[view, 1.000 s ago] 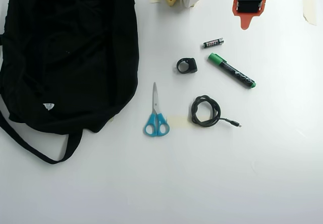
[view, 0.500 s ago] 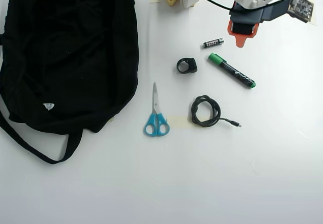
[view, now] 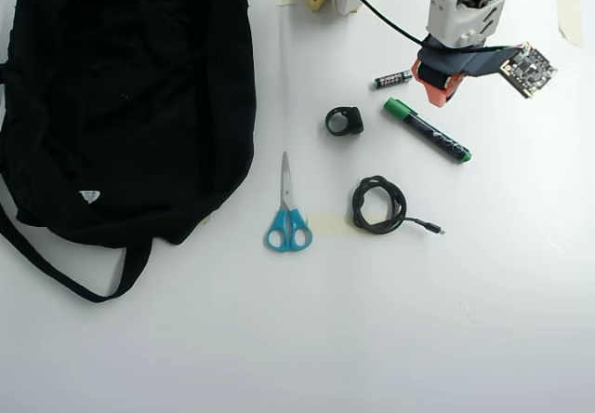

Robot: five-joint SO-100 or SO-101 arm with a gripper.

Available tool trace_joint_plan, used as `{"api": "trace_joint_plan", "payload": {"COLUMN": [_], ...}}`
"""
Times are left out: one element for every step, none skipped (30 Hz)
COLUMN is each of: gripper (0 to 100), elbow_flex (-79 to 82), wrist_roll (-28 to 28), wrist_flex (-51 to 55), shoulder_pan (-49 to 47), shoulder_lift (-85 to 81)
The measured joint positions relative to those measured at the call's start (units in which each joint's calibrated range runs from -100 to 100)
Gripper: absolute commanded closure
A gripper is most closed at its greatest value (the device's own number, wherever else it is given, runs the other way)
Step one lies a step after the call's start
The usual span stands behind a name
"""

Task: Put the green marker into the black bag

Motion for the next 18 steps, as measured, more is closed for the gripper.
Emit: {"api": "trace_joint_plan", "payload": {"gripper": [98,98,98,98,98,98,98,98,98,98,98,98,98,98,98,98,98,98], "elbow_flex": [0.94,2.52,3.54,3.85,3.93,3.93,4.01,4.01,4.01,4.25,4.32,4.32,4.32,4.32,4.32,4.32,4.32,4.32], "wrist_roll": [-0.39,-0.39,-0.34,-0.34,-0.34,-0.34,0.00,0.29,0.49,0.44,1.03,1.90,3.03,4.49,5.52,6.50,7.03,7.33], "wrist_flex": [-0.94,-2.49,-3.61,-4.04,-4.29,-4.38,-4.38,-4.38,-4.38,-4.38,-4.38,-4.29,-3.52,-2.40,-1.12,-0.17,0.34,0.60], "shoulder_pan": [-0.07,-0.07,-0.07,0.00,0.22,0.29,0.37,0.37,0.51,0.66,0.73,0.88,1.32,1.91,2.65,3.23,3.67,3.82], "shoulder_lift": [0.00,-0.17,0.00,0.08,0.00,-0.08,-0.08,0.00,0.00,-0.08,0.25,0.83,1.25,1.74,2.41,2.74,2.99,3.07]}}
